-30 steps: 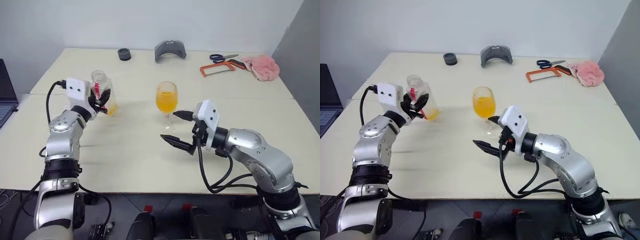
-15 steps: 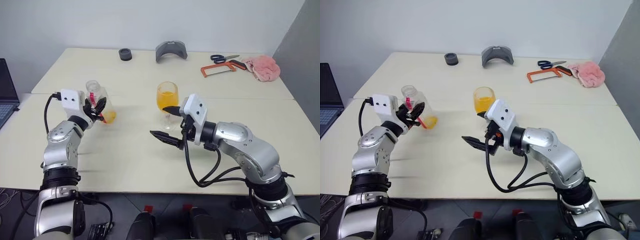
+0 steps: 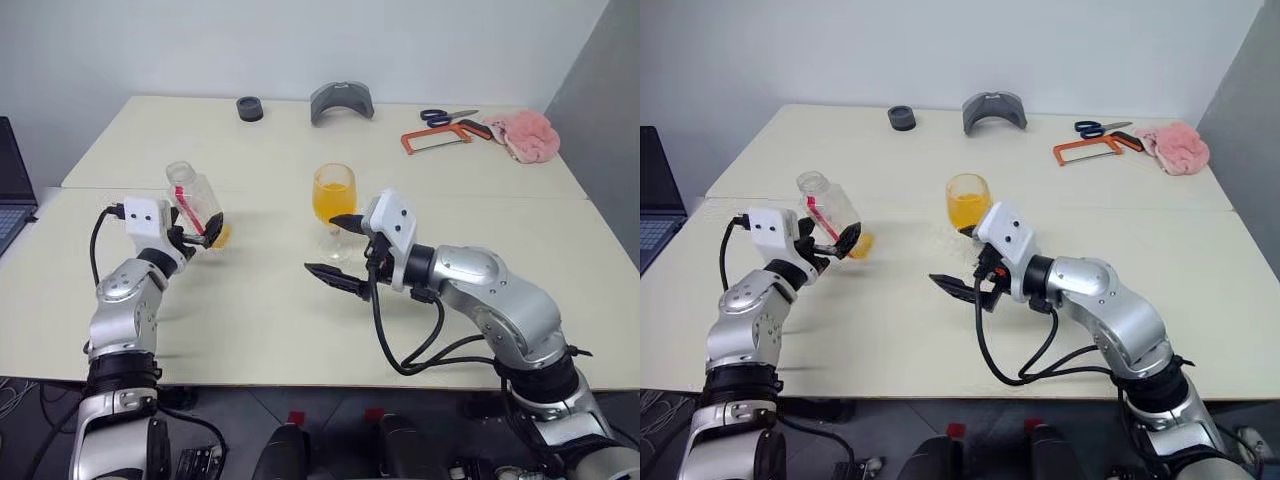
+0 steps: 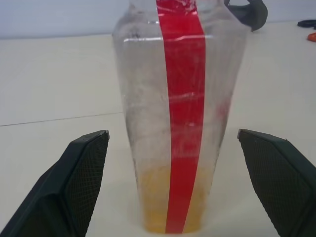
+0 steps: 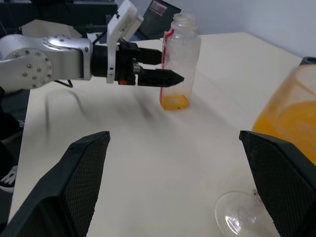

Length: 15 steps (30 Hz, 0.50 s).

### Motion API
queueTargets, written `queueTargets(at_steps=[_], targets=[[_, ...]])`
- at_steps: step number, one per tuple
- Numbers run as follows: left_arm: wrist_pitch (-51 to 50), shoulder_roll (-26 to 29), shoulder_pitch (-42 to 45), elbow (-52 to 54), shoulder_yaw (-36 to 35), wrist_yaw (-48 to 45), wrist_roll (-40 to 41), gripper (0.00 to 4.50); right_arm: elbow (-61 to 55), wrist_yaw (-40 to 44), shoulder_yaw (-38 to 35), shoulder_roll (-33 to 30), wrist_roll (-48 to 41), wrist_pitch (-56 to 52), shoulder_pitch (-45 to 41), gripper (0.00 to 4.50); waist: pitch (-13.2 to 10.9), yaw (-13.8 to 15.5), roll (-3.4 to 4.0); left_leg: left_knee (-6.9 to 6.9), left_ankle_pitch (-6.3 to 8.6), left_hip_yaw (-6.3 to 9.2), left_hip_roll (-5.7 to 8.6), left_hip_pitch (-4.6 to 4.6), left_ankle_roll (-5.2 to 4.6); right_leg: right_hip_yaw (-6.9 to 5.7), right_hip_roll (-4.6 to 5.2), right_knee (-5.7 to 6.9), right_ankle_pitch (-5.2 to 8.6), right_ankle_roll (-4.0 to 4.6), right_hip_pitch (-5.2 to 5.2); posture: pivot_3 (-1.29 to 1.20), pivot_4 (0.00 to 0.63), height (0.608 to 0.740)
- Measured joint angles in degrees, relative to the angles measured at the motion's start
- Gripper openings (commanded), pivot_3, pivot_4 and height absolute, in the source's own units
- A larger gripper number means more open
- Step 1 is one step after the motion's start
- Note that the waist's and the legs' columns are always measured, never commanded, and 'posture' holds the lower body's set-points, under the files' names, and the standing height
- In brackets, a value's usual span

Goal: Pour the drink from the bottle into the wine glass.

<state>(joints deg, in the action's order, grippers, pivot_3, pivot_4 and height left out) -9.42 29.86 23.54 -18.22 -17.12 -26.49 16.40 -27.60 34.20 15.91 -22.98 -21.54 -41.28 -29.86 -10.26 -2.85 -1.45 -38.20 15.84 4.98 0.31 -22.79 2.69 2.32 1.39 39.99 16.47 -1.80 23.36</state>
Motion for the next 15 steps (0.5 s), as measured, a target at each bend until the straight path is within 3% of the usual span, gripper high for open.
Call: queueTargets(at_steps=[7, 15], targets=[[-1.12, -0.92, -10.91, 13.95, -1.12, 5.32, -1.04, 4.48, 1.72, 0.53, -3.27, 1.33, 1.1, 12.75, 15.2, 4.5, 0.03, 0.32, -0.05, 0.05, 0.01, -0.04, -0.06, 0.07, -0.01, 0.05, 0.01, -0.03, 0.0, 0.0, -0.05, 0.0, 0.15, 0.74], [-3.45, -6.5, -20.0, 25.19, -1.02, 9.09, -0.82, 4.48, 17.87, -12.41, -11.5, 10.43, 11.01, 35.5, 22.51, 4.5, 0.04, 0.81, -0.07, 0.11, 0.01, -0.22, -0.06, 0.25, 0.0, 0.15, -0.02, -0.01, 0.0, 0.0, -0.15, 0.0, 0.15, 0.74]])
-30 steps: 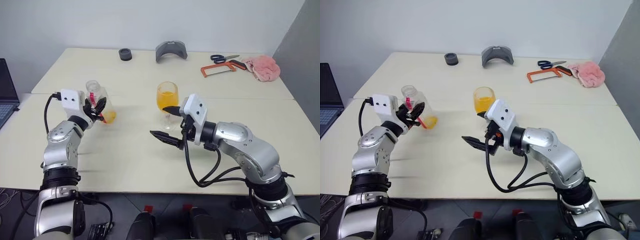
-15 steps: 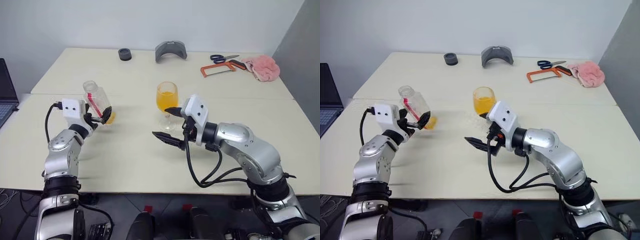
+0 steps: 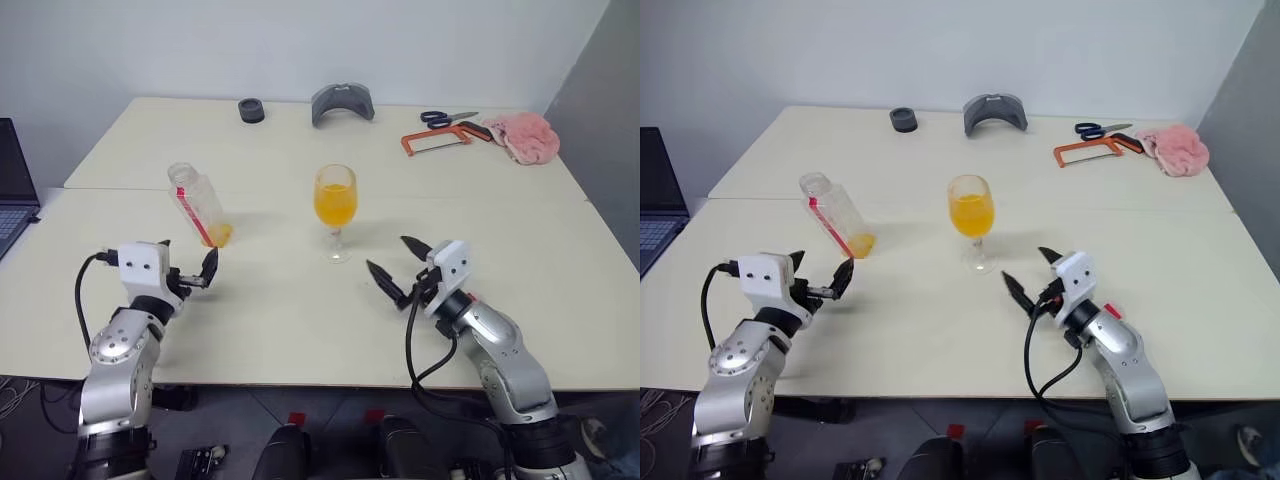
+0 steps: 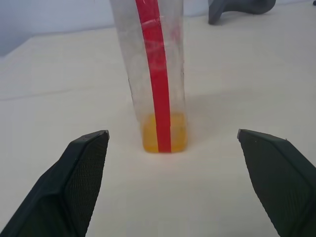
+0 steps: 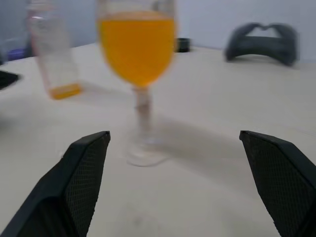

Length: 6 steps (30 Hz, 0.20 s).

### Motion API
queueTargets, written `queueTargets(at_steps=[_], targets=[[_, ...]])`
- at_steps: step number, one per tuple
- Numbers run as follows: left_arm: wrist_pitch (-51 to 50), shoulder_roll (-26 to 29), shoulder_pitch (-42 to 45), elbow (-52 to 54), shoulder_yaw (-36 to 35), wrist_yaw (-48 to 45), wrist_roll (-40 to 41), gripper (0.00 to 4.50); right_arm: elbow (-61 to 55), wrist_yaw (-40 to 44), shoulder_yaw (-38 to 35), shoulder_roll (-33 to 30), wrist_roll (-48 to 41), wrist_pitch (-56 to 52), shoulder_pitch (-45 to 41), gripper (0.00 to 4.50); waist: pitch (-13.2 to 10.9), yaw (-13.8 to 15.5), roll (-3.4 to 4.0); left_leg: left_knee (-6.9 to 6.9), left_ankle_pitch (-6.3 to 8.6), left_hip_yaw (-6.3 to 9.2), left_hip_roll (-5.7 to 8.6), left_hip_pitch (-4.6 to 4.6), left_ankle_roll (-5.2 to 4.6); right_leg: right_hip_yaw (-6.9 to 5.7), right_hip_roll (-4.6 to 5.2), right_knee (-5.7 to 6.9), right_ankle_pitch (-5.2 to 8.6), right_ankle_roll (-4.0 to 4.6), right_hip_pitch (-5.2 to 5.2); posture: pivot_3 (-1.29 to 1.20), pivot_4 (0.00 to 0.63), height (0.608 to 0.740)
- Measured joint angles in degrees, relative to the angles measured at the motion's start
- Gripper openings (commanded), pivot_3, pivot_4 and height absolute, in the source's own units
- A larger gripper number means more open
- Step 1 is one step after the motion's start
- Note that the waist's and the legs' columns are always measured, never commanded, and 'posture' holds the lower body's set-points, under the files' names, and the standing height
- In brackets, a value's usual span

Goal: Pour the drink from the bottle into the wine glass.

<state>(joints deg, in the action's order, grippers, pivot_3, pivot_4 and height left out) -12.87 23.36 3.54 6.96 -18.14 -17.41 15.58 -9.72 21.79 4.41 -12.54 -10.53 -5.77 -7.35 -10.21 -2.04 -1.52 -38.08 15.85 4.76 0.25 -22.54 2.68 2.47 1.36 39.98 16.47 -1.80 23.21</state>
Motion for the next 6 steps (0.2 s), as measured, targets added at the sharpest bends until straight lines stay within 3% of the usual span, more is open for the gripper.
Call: queueTargets(at_steps=[6], targets=[[-0.15, -1.42, -2.03, 3.88, 0.0, 0.6, 0.06, 4.48, 4.25, -2.04, -1.03, 1.9, 1.77, 5.81, 0.15, 4.5, 0.0, 0.01, 0.0, 0.02, 0.0, -0.06, -0.01, 0.04, 0.0, 0.05, -0.03, -0.01, 0.0, 0.0, -0.01, 0.0, 0.15, 0.74]])
